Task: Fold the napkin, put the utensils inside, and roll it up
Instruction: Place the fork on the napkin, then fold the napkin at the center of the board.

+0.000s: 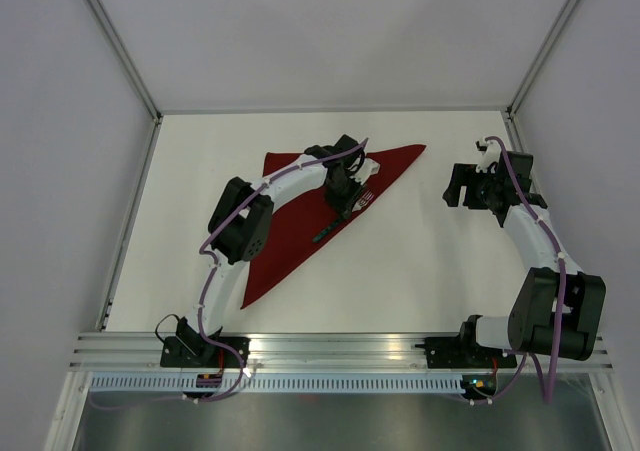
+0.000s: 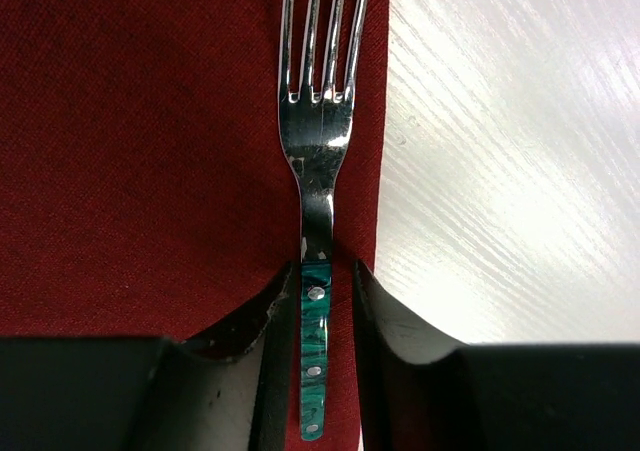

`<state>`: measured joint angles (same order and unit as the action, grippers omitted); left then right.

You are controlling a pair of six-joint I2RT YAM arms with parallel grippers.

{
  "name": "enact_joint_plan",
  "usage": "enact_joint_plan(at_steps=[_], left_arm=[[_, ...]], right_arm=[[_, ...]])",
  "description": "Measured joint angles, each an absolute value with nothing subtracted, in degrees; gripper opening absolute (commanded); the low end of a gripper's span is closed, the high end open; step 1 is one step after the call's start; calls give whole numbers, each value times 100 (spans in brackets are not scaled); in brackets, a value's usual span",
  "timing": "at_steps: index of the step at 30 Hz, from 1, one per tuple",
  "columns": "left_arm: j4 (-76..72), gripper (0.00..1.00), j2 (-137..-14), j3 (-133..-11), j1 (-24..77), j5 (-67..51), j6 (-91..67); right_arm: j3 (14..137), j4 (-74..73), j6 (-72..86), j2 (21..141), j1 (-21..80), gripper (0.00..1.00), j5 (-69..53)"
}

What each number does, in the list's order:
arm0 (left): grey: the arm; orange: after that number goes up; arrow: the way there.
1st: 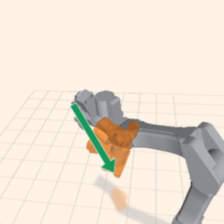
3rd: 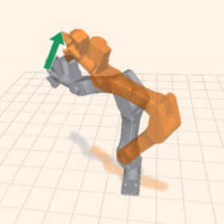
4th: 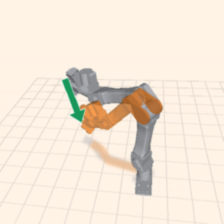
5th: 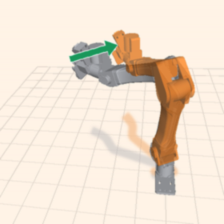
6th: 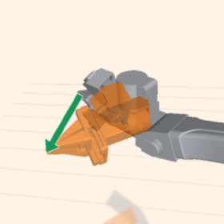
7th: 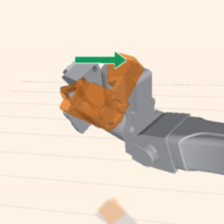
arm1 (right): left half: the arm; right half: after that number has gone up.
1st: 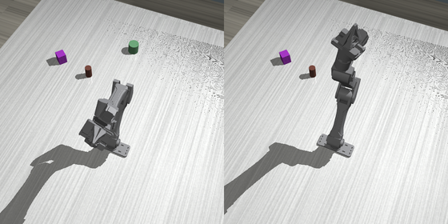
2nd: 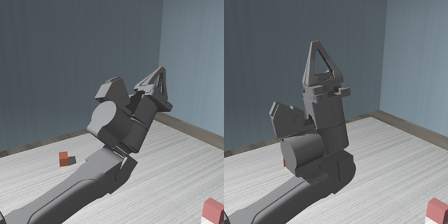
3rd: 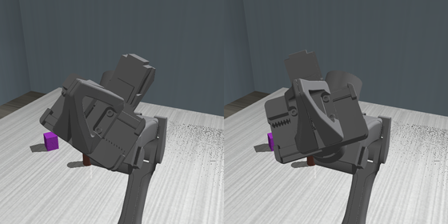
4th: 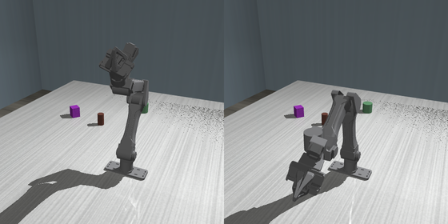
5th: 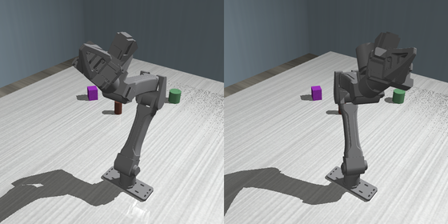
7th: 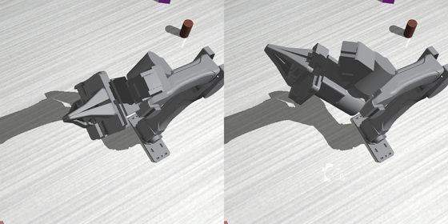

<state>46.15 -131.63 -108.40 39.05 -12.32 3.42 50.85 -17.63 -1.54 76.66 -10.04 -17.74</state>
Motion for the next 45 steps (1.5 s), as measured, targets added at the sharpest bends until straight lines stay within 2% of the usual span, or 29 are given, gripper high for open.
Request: enact_joint_plan(at_steps=[5, 14, 28, 45], left_arm=[[4615, 39, -13163, -10840, 3935, -1229, 340], [4615, 41, -13163, -10840, 3951, -1216, 340], [4615, 54, -12951, -10840, 3953, -1155, 342], [4615, 59, -12551, -10840, 3953, -1151, 336]], right_arm=[[5085, -1763, -154, 7666, -1004, 86, -1774], [5085, -1763, -154, 7666, -1004, 86, -1774], [5085, -1763, -174, 7666, -1004, 86, -1776], [5085, -1763, -180, 7666, -1004, 86, -1800]])
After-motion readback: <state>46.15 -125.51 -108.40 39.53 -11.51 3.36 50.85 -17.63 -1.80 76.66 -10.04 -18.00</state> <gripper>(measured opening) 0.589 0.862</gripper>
